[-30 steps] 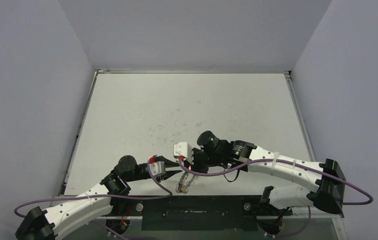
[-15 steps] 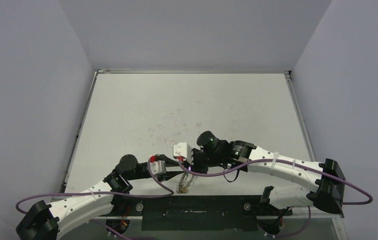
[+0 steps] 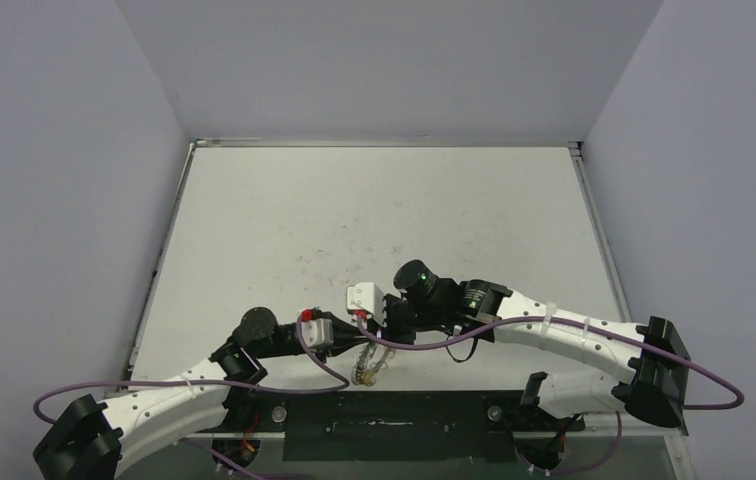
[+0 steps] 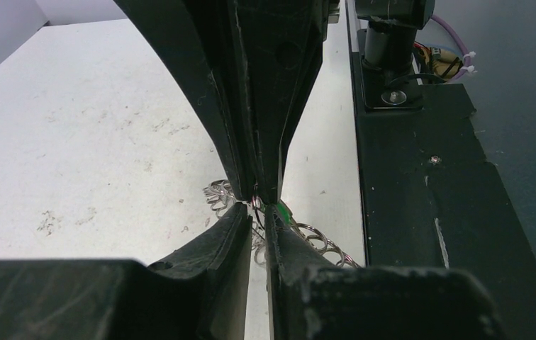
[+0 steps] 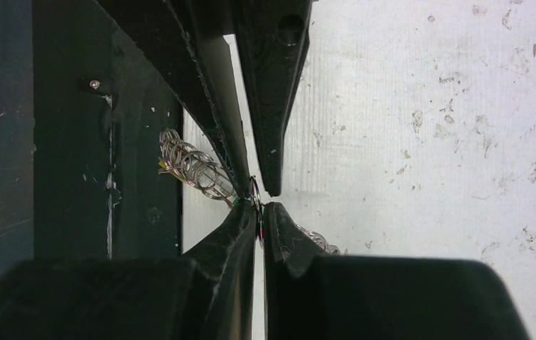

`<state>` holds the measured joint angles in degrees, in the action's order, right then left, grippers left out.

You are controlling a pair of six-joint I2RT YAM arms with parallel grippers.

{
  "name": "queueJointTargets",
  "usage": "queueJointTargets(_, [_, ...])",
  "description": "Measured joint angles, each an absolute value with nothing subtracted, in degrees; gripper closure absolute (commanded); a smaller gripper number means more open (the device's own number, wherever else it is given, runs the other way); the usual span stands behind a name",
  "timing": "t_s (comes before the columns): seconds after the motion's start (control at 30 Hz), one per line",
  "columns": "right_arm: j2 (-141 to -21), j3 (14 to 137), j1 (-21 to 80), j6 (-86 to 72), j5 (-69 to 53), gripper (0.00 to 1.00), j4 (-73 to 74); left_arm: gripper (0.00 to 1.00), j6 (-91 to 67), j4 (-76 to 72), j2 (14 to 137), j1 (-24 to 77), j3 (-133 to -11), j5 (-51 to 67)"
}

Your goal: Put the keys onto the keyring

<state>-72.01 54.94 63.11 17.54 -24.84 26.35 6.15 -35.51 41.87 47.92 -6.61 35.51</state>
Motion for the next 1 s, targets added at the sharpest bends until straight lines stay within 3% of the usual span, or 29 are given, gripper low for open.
queueJointTargets(0.1, [-72.01,54.94,62.98,17.54,-24.86,1.0,26.48,0.8,6.0,-36.32,42.65,47.9,-6.72,35.4])
queueJointTargets(0.23, [-72.05,54.94,62.98,17.54,-24.8,1.0,26.33,1.0,5.06,-36.6,42.94,47.92,-6.74,35.59])
queueJointTargets(0.4, [-72.16,54.94,62.96,17.56,-24.62,1.0,26.39,1.0,4.51,-36.36,43.0,47.94,-6.74,35.83])
queueJointTargets(0.53, [-72.16,54.94,62.87,17.12,-24.36,0.79,26.22,1.0,3.11,-36.38,42.87,47.94,-6.74,35.14])
queueJointTargets(0.73, [-71.13,52.84,61.04,14.63,-24.38,0.55,21.37,1.0,-1.41,-36.49,40.56,47.97,-6.61,30.11])
queueJointTargets(0.9, [-63.86,46.06,56.73,11.97,-25.93,0.53,16.1,1.0,-4.95,-38.48,38.5,47.94,-4.62,25.47])
queueJointTargets(1.0, [-59.61,42.96,54.65,10.5,-27.44,0.59,12.62,1.0,-6.09,-40.18,38.13,47.94,-2.81,24.05])
